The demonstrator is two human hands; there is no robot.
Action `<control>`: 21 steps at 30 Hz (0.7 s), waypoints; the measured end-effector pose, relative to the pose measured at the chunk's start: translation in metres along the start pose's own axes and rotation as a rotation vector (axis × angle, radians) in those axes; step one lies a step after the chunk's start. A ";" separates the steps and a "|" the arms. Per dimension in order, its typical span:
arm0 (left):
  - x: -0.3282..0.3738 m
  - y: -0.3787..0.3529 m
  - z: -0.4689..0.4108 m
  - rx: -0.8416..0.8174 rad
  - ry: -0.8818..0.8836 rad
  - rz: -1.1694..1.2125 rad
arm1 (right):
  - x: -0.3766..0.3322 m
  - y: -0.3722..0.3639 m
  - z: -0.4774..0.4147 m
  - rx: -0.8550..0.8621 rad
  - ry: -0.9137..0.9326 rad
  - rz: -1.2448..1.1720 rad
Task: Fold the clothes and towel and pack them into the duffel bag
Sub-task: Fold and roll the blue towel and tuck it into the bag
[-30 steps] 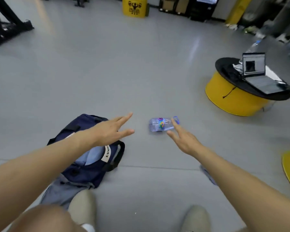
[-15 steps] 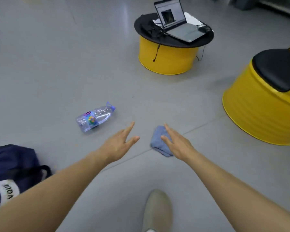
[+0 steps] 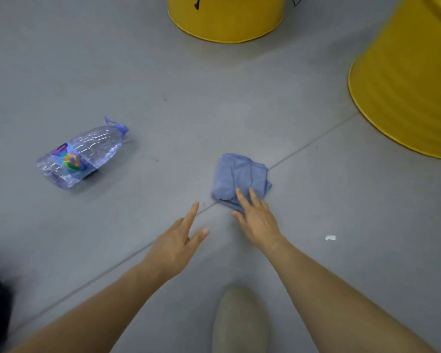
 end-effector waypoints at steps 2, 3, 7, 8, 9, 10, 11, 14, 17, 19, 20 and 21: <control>-0.007 -0.003 -0.005 0.001 0.013 0.002 | 0.001 -0.007 -0.010 0.053 -0.030 0.065; -0.010 -0.003 -0.006 0.001 0.017 0.000 | 0.002 -0.008 -0.014 0.088 -0.038 0.094; -0.012 0.002 -0.007 -0.001 0.005 -0.011 | 0.003 -0.002 -0.028 0.219 -0.055 0.052; -0.011 0.007 -0.005 0.009 0.002 -0.006 | 0.000 0.002 -0.032 0.201 -0.067 0.006; -0.011 0.012 -0.002 0.020 -0.001 -0.002 | -0.006 0.007 -0.033 0.167 -0.073 -0.060; -0.011 0.019 0.001 0.032 -0.008 -0.003 | -0.016 0.011 -0.033 0.122 -0.062 -0.139; -0.011 0.027 0.006 0.044 -0.015 -0.012 | -0.029 0.017 -0.030 0.073 -0.042 -0.218; -0.013 0.059 0.024 0.124 -0.003 -0.025 | -0.079 0.037 -0.016 -0.057 0.000 -0.416; -0.019 0.105 0.056 0.264 0.070 0.073 | -0.146 0.067 0.007 -0.219 0.118 -0.537; -0.028 0.138 0.090 0.367 0.102 0.178 | -0.195 0.090 0.031 -0.312 0.219 -0.617; -0.032 0.154 0.111 0.408 0.102 0.210 | -0.220 0.100 0.047 -0.360 0.258 -0.654; -0.035 0.169 0.134 0.445 0.095 0.221 | -0.245 0.111 0.062 -0.413 0.289 -0.674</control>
Point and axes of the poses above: each hand's wrist, its own z-axis away from the middle knuckle, its own y-axis out of the back of the hand, x = y × z, the point moved 3 cm from there along -z, towards the middle knuckle
